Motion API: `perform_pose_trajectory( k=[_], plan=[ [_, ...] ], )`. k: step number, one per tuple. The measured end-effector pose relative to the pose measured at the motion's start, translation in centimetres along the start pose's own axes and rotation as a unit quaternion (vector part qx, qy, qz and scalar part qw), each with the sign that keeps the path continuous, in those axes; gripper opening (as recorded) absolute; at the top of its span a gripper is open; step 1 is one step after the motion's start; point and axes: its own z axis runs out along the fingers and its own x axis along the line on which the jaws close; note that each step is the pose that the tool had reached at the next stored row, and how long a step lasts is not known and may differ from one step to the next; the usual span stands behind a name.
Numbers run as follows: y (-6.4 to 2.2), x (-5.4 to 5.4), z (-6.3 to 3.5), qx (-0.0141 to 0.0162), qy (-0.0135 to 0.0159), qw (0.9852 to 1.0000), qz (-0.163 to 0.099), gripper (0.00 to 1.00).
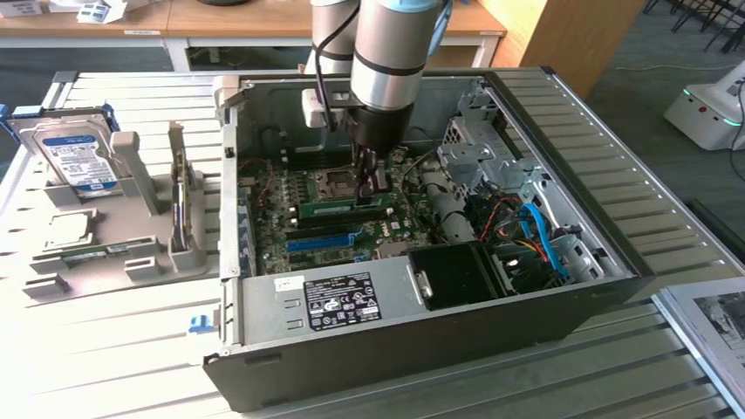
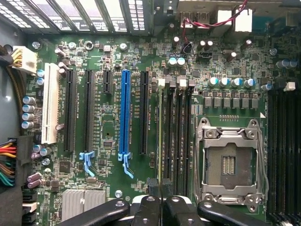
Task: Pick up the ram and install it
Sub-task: 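Insert the ram into the slot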
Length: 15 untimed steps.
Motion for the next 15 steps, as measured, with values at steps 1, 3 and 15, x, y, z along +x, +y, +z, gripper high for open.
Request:
perform_pose_trajectory(
  k=[1, 3, 15],
  plan=[
    [0.00, 0.00, 0.06, 0.0000, 0.0000, 1.0000, 0.000, 0.12],
    [-0.01, 0.00, 0.17, 0.0000, 0.0000, 1.0000, 0.000, 0.12],
    [-0.02, -0.22, 0.29, 0.0000, 0.0000, 1.0000, 0.000, 0.12]
  ],
)
